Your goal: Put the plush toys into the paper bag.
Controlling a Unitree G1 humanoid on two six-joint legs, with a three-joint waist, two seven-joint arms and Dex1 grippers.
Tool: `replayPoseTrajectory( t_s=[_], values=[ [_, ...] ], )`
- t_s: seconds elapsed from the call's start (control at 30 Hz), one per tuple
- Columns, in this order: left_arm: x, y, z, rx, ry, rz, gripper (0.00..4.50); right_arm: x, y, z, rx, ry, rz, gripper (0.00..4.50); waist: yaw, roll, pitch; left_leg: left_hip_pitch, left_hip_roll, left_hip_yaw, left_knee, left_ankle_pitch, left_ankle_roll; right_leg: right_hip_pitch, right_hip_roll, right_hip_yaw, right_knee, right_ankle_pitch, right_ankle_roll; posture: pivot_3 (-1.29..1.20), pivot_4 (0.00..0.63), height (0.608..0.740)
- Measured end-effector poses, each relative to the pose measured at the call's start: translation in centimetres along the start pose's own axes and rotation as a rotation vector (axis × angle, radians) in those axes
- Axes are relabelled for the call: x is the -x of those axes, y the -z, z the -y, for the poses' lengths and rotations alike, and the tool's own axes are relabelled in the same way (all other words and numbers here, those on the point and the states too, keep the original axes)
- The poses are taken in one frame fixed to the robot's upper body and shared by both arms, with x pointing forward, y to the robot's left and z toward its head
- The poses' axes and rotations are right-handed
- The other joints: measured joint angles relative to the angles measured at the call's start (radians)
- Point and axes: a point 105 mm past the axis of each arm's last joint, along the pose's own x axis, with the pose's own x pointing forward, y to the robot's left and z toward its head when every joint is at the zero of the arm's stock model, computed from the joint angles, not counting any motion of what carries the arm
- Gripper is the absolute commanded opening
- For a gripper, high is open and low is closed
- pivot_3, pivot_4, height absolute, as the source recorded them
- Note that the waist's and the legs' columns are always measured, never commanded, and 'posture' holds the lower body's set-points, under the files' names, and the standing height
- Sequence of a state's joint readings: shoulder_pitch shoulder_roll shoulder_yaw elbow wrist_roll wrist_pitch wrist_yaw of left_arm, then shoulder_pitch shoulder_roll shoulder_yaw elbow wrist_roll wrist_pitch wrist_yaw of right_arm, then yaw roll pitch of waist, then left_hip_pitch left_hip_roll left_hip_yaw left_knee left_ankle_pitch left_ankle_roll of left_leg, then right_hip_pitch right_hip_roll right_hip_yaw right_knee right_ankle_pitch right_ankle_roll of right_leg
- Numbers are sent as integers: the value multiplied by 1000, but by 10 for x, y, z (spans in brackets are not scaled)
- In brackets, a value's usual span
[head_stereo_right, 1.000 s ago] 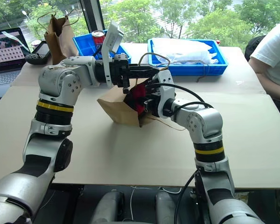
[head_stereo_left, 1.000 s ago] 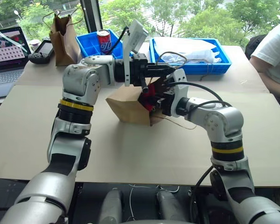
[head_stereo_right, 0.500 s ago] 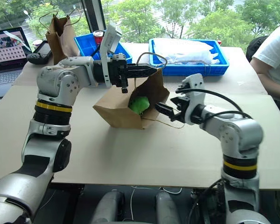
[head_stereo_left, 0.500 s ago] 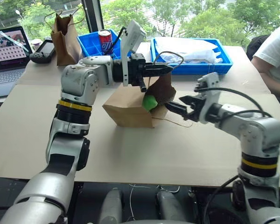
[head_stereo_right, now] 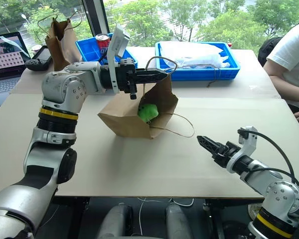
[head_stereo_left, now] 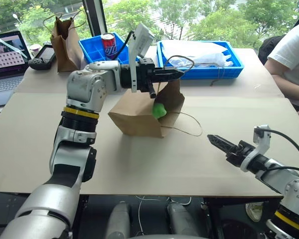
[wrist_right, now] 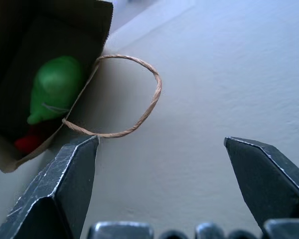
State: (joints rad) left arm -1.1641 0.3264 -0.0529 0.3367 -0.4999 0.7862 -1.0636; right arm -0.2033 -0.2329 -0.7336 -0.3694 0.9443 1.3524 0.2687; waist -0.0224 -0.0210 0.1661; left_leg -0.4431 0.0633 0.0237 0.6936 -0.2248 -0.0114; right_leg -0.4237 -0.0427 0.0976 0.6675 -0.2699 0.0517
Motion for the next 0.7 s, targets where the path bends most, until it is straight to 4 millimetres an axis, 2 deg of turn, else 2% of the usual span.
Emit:
replayPoseTrajectory(
  t_s=[0.1,0.23,0.33,0.37,0.4,0.43,0.53,0.6,0.7],
  values=[
    [-2,0,1,3,6,3,0,-16,9,-14,-121,-83,32,4468,-2,0,0,0,0,0,0,0,0,0,0,0,0,0,0,0,150,702],
    [-2,0,1,3,7,4,0,-30,16,-24,-144,-102,13,4468,1,0,0,-1,0,0,-1,0,0,0,0,0,-1,0,0,0,150,702],
    [-1,-1,0,2,4,6,0,-43,18,-35,-206,-156,24,3757,1,0,0,-1,0,0,0,0,0,-1,0,0,-1,0,0,0,150,702],
    [-1,-1,0,2,5,6,0,-47,13,-43,-213,-188,43,3534,1,1,0,-1,0,0,0,0,0,-1,0,0,-1,0,0,0,150,702],
    [-1,-1,0,2,4,5,0,-49,8,-49,-210,-214,57,3002,1,1,0,-1,0,0,0,0,0,-1,0,0,0,0,0,0,150,702],
    [-1,-1,0,2,2,5,0,-51,3,-56,-212,-244,80,2784,0,1,0,-1,0,0,-1,0,0,-1,0,0,0,0,0,0,150,702],
    [1,-1,-1,1,-2,6,0,-53,-18,-73,-203,-324,169,1738,0,1,0,-1,0,0,-1,0,0,-1,0,0,-1,0,0,0,150,702],
    [1,-2,-1,1,-2,6,0,-52,-35,-81,-171,-353,237,1025,1,1,0,-1,0,0,-1,0,0,-1,0,-1,-1,0,0,0,150,702],
    [2,-2,-2,-2,-8,7,0,-54,-42,-91,-2,-355,236,13,1,1,0,-2,0,0,-1,0,0,-1,0,-1,-1,0,0,0,150,702]
  ],
)
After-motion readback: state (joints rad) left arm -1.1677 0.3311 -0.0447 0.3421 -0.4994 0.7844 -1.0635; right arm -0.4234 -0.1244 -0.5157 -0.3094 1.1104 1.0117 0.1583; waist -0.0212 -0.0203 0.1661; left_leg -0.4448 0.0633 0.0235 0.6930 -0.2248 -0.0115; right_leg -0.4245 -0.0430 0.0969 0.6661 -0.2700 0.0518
